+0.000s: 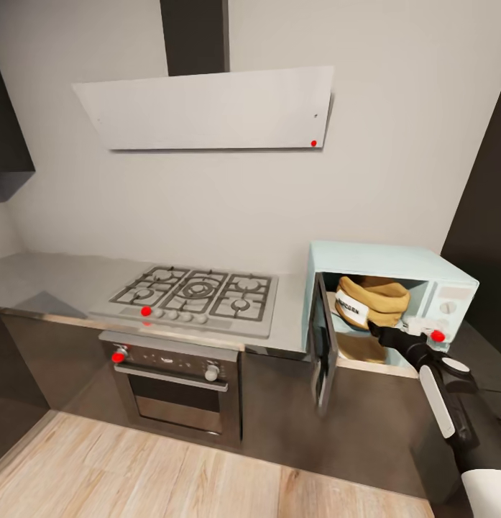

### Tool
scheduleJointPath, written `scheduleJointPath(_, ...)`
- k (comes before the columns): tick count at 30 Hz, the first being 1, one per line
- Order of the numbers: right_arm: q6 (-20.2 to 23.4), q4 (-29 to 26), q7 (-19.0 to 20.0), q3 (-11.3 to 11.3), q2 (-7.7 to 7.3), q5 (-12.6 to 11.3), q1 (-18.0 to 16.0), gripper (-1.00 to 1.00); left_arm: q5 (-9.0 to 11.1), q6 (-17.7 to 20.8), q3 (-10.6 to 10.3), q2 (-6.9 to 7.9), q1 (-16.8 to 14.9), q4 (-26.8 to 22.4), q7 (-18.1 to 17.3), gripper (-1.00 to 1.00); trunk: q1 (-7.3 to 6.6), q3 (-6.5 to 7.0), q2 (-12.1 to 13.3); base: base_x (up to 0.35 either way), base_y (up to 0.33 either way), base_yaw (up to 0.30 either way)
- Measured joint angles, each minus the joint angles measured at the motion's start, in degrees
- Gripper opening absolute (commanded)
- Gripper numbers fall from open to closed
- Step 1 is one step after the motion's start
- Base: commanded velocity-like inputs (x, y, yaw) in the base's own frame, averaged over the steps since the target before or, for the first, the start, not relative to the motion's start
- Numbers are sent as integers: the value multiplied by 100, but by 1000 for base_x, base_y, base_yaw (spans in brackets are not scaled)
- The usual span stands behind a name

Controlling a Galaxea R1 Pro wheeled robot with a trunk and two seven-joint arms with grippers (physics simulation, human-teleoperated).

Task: In the kitchen, take the popcorn bag from the countertop, put it into the microwave, and heat it until the popcorn is cooked so the cooked popcorn ends up inside the bag.

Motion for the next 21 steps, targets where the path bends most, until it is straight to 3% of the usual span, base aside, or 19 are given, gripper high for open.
scheduleJointPath(14,0,9,-10,8,10,18,0,100,0,-1,0,8,0,0,8,100,0,0,0,317,0,0)
scheduleJointPath(16,-7,-203,-23,-5,8,114,-4,100,0,0,3,7,3,-3,9,100,-1,0,-2,307,0,0)
scheduleJointPath(21,0,11,-13,9,11,6,0,100,0,-3,0,6,0,0,8,100,0,0,0,307,0,0)
